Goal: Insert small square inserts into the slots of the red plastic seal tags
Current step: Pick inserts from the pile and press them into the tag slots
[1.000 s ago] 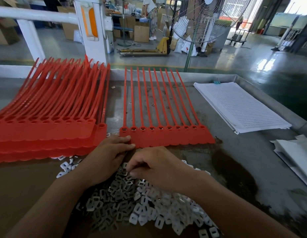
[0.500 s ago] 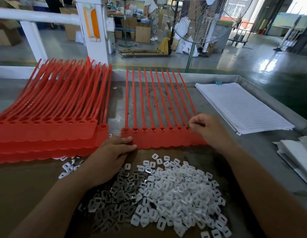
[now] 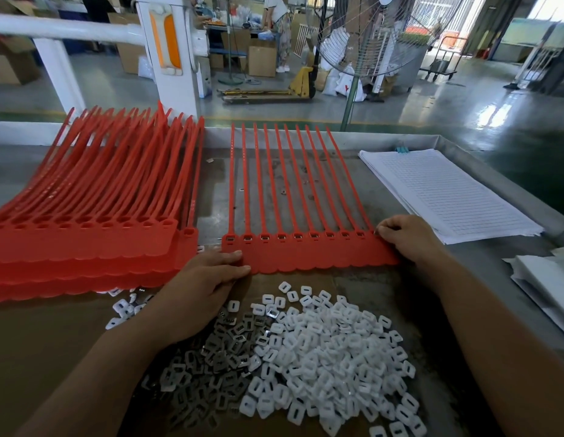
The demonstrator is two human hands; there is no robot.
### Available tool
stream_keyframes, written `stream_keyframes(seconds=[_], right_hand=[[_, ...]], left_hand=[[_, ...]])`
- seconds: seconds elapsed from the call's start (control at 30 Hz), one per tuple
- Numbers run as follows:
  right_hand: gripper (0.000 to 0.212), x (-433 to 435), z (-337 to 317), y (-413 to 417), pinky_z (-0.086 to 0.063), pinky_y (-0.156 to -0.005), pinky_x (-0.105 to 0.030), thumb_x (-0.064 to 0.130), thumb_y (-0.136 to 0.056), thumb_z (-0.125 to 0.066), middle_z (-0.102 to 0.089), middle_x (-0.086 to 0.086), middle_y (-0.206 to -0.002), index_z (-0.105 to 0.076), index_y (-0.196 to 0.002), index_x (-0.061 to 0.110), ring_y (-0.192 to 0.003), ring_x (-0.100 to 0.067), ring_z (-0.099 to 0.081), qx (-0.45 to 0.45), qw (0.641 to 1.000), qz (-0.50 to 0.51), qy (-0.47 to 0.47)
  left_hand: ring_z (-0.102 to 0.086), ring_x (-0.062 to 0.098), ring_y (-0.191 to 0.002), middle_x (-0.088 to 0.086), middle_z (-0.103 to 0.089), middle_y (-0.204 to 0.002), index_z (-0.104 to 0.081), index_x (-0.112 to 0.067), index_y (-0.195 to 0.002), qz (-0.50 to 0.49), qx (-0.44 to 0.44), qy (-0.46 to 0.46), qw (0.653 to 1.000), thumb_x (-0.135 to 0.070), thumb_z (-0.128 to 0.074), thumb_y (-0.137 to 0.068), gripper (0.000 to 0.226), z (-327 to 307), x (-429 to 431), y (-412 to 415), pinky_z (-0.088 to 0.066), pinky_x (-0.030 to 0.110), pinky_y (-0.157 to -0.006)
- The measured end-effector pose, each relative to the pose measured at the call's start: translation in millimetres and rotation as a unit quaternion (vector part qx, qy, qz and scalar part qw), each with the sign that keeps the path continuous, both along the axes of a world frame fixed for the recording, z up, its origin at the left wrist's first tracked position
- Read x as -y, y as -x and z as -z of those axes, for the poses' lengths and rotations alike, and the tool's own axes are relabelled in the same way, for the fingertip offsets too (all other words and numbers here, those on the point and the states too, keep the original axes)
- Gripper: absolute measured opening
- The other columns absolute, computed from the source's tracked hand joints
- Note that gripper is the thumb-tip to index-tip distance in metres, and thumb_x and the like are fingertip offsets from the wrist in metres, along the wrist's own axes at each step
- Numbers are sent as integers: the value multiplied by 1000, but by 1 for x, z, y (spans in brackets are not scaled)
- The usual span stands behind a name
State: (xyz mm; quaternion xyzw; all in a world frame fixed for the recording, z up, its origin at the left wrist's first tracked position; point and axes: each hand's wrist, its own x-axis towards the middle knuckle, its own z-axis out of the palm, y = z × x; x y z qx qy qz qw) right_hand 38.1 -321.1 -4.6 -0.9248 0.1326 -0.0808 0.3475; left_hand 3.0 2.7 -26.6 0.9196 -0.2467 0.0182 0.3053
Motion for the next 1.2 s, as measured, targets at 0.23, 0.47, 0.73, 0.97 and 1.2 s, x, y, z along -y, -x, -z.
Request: stream_keyframes(seconds=[0.23, 0.47, 0.73, 0.97, 1.2], right_hand=[[16, 5, 1, -7, -35, -56, -20, 13, -90, -54, -55, 8, -73, -62, -77, 16, -66, -4, -47, -17, 1000, -10, 4], [18, 9, 4, -10, -37, -65, -27, 16, -88, -57, -58, 3, -79, -58, -71, 24, -76, -13, -53, -37, 999, -17, 33], [11, 5, 4, -12, -32, -54, -21, 12, -82, -62, -54, 9, -75, -58, -78, 22, -68, -3, -47, -15, 1000, 17, 2], [10, 8, 3, -9, -42, -63, -23, 6, -82, -64, -63, -1, -81, -68, -84, 16, -72, -11, -55, -8, 998, 3, -54], [19, 9, 2, -7, -38, -48, -9, 1, -87, -56, -60, 7, -74, -68, -88, 16, -63, -4, -51, -9, 996, -7, -91]], left_hand=[[-14, -8, -123, -17, -33, -142, -50, -31, -127, -2, -2, -9, 1000, -13, -43, -94, 39, -2, 1, 1, -6, 14, -105], [-14, -8, -124, -16, -33, -142, -50, -31, -127, -2, -5, -6, 1000, -13, -43, -94, 39, -3, 1, 1, -6, 14, -105], [-12, -11, -121, -17, -33, -142, -50, -30, -127, -1, -1, -2, 1000, -13, -43, -94, 38, -3, 1, 2, -4, 12, -103], [-12, -12, -119, -16, -32, -143, -50, -29, -128, 2, 7, -2, 1000, -12, -42, -94, 38, -3, 1, 2, 1, 0, -98], [-11, -13, -117, -15, -32, -143, -50, -27, -128, 8, 10, -14, 1000, -12, -42, -94, 38, -4, 1, 2, 8, -12, -82]])
